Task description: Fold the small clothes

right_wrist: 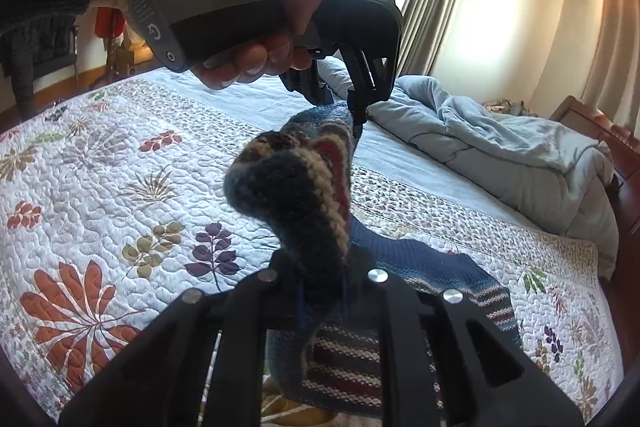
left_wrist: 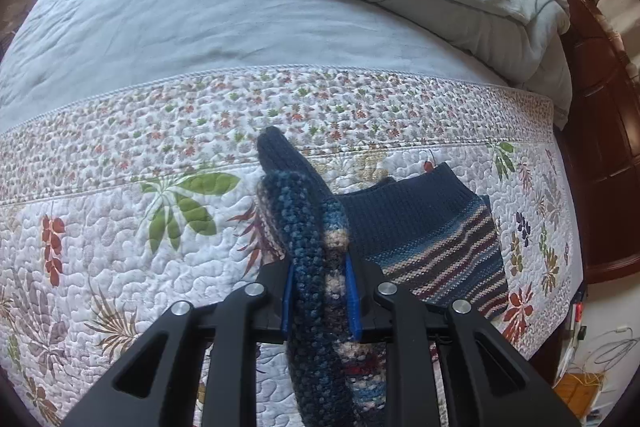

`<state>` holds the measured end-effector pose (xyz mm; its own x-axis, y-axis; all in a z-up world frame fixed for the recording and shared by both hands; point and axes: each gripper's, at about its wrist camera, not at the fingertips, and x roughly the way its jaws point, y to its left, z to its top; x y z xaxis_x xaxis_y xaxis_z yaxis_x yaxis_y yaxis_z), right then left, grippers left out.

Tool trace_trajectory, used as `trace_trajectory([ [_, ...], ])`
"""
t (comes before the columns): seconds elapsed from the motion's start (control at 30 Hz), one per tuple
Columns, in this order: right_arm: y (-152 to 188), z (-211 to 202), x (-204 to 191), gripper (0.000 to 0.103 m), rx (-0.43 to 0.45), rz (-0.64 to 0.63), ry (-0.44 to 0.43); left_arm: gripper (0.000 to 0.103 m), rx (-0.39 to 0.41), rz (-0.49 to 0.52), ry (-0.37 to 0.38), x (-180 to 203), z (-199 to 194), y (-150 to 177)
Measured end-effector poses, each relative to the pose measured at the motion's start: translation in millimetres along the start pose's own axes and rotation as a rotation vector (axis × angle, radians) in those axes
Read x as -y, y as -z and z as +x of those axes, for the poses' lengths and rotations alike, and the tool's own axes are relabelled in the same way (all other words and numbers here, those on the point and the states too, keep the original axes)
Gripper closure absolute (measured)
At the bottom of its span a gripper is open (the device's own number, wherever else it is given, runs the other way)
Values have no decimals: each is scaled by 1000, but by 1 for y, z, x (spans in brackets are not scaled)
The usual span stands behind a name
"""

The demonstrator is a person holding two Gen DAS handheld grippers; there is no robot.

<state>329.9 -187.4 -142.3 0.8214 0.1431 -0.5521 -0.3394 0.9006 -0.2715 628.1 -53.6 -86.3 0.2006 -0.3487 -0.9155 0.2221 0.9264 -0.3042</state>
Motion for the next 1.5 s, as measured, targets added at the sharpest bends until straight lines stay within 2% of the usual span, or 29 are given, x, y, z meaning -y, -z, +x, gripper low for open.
trace_trajectory([
  [0.57,29,-9,77,92,13,205,-23,82,-37,84,-81,94,30,-21],
  [0.8,40,-8,98,92,17,240,-37,82,-58,111,-100,128,51,-26],
  [1.13,56,-3,135,92,19,339,-67,82,-75,131,-125,155,74,-35],
  [1.5,76,-4,171,92,4,433,-57,82,-80,159,-128,189,93,-38],
])
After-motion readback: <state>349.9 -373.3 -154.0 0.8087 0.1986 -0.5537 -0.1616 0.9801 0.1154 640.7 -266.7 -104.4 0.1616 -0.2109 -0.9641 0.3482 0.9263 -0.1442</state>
